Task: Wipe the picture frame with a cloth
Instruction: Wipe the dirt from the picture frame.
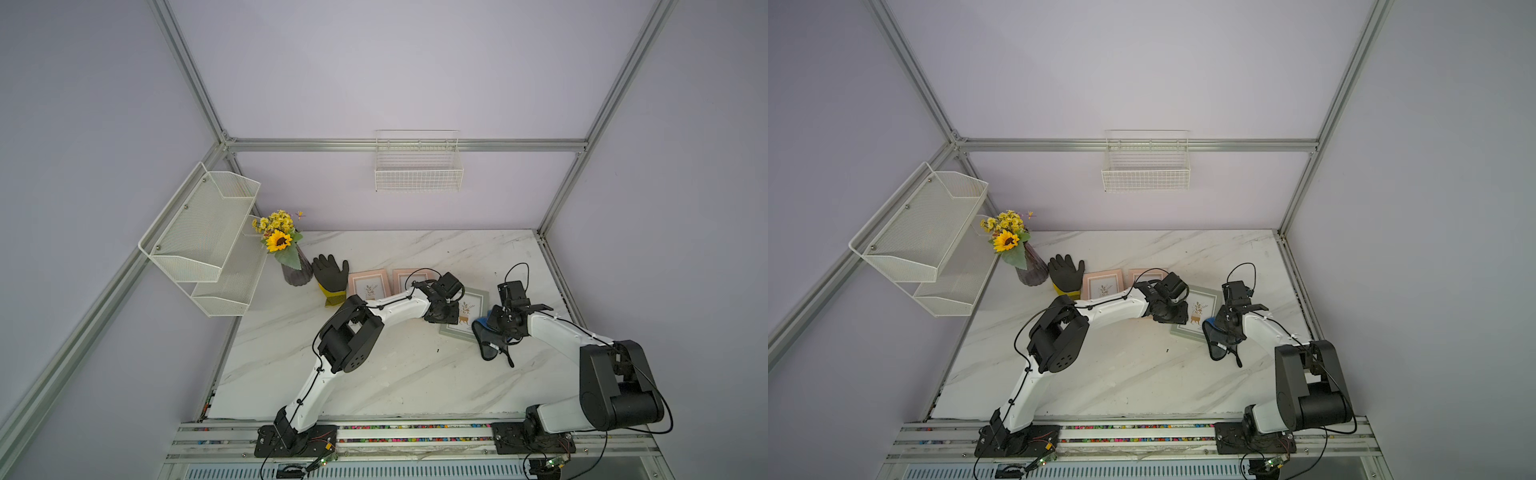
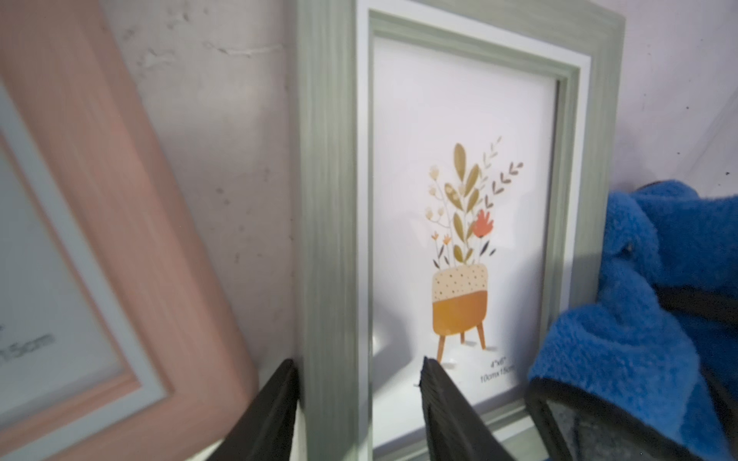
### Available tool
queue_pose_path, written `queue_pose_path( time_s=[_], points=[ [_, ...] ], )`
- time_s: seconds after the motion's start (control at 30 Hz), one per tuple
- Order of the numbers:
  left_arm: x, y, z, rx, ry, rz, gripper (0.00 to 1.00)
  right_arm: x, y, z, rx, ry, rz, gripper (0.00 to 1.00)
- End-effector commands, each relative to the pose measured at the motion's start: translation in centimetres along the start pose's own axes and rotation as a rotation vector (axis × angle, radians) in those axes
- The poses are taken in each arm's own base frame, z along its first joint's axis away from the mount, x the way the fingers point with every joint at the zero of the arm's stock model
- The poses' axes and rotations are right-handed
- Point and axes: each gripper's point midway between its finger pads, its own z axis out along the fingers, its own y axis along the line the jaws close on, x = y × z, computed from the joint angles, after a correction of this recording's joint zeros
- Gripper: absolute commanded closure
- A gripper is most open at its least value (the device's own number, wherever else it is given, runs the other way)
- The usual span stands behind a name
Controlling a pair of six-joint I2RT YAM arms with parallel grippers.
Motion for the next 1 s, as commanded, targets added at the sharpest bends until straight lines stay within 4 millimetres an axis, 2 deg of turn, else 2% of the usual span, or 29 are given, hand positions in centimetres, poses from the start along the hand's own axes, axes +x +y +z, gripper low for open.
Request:
queue_pose_path(
  time_s=[0.0,0.07,0.17,0.33,0.43,0.5,0.57,0.67,0.77,0.87,0.97],
  points=[
    [-0.2,1.3,-1.2,-0.046,-0.015,0.047,0.50,0.3,1.1,-1.3,-0.002,0.014,-0.051,0.89],
    [0.3,1.4,-1.0,-0.044,-0.001,0.053,0.51,-1.0,2.0,-1.9,-0.012,-0.022,-0.078,0.89],
    [1.1,1.5,-0.6,-0.041,0.023,0.053,0.53,-2.4,3.3,-1.6,-0.025,-0.032,-0.101,0.88],
    [1.9,1.8,-0.2,-0.050,0.033,0.057,0.59,-3.8,5.0,0.8,-0.018,-0.016,-0.116,0.89],
    [2.2,2.0,0.1,-0.052,0.041,0.054,0.61,-4.7,5.3,2.2,0.011,-0.020,-0.129,0.89],
    [2.3,2.1,0.2,-0.054,0.042,0.049,0.62,-4.1,5.4,2.7,0.012,0.010,-0.141,0.89],
    [2.2,2.2,0.2,-0.056,0.037,0.041,0.64,-2.7,5.2,2.8,0.017,0.036,-0.158,0.89],
    [2.4,2.5,0.4,-0.066,0.038,0.028,0.64,0.7,4.8,2.2,0.013,0.098,-0.188,0.88],
    [2.5,2.6,0.6,-0.068,0.041,0.022,0.66,3.3,4.2,1.2,-0.020,0.146,-0.176,0.88],
    [2.7,2.7,0.8,-0.064,0.047,0.023,0.66,3.7,3.5,0.5,-0.018,0.137,-0.153,0.88],
    [3.0,2.6,0.8,-0.053,0.056,0.030,0.67,2.2,4.6,0.8,-0.023,0.111,-0.163,0.88]
  ],
)
